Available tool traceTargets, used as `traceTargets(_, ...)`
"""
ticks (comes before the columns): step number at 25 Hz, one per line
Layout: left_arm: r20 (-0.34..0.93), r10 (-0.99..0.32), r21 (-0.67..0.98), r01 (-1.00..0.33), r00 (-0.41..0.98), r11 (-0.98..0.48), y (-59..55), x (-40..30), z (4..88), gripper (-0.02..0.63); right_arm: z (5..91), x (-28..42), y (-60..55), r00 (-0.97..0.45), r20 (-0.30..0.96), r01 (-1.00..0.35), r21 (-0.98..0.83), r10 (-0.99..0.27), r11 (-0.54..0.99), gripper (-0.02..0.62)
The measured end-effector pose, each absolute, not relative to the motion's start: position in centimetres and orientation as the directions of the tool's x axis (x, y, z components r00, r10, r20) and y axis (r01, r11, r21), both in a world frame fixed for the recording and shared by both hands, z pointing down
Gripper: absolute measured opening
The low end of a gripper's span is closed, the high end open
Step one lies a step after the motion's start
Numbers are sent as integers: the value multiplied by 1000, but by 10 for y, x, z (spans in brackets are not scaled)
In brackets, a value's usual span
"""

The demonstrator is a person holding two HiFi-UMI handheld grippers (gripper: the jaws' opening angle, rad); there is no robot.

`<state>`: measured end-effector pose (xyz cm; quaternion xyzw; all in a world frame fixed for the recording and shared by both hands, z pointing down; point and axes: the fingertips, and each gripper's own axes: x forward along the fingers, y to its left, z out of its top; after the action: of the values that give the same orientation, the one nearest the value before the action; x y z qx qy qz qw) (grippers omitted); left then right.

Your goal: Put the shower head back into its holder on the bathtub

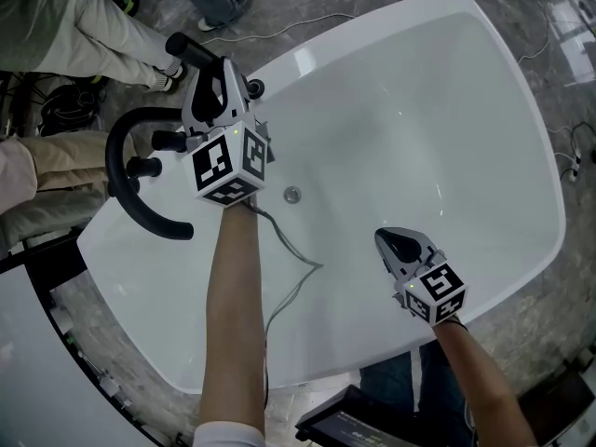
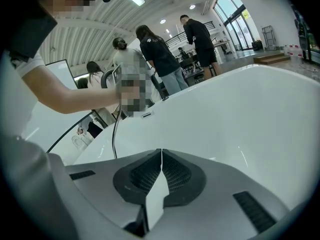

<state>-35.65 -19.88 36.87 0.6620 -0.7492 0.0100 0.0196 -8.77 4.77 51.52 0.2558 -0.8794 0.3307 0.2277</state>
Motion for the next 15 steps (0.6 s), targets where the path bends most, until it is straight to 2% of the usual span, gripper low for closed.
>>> traceTargets(15, 59, -981, 64, -980, -184, 188, -196, -366, 397, 121, 528, -87, 56, -771, 564, -605, -504, -295, 616, 8)
